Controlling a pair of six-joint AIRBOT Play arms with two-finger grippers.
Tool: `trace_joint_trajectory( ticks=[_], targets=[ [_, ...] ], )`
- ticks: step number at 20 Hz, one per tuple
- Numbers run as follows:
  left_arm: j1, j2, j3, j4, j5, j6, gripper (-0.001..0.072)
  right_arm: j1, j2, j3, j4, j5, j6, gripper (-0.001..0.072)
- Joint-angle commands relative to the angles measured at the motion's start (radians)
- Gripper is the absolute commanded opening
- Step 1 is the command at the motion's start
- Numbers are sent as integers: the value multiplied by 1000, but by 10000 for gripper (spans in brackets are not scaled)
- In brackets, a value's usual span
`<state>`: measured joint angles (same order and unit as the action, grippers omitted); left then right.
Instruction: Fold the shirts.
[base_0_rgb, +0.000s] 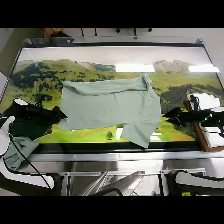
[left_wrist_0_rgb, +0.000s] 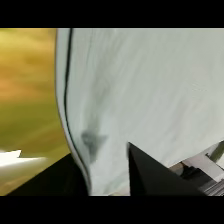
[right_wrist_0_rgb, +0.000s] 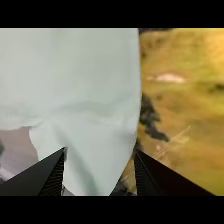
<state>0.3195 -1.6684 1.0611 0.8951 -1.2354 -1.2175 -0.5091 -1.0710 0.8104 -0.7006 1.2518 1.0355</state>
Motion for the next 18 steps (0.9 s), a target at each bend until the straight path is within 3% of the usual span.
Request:
trace_joint_trajectory(
  ticks=[1, 2, 11, 12, 14, 15, 18],
  targets=[
    [-52, 3, -8, -50, -8, 51, 147, 42, -1, -88, -8, -67, -6, 482],
    [-58, 3, -8, -50, -13, 51, 16, 58, -7, -99, -8, -68, -6, 482],
    [-25, 3, -8, -51, -47, 47, 15, 244, -92, -114, 14, -76, 12, 481],
    [-17, 3, -8, -52, -53, 47, 16, 253, -90, -114, 37, -72, 5, 434],
    [-3, 7, -8, -52, -80, 47, 15, 259, -69, -114, 91, -50, -18, 110],
    [6, 14, -8, -51, -97, 45, 15, 256, -50, -111, 95, -47, -17, 25],
    [51, 66, -9, -41, -155, 10, 14, 201, 27, -109, 88, -21, -8, 24]
  ],
)
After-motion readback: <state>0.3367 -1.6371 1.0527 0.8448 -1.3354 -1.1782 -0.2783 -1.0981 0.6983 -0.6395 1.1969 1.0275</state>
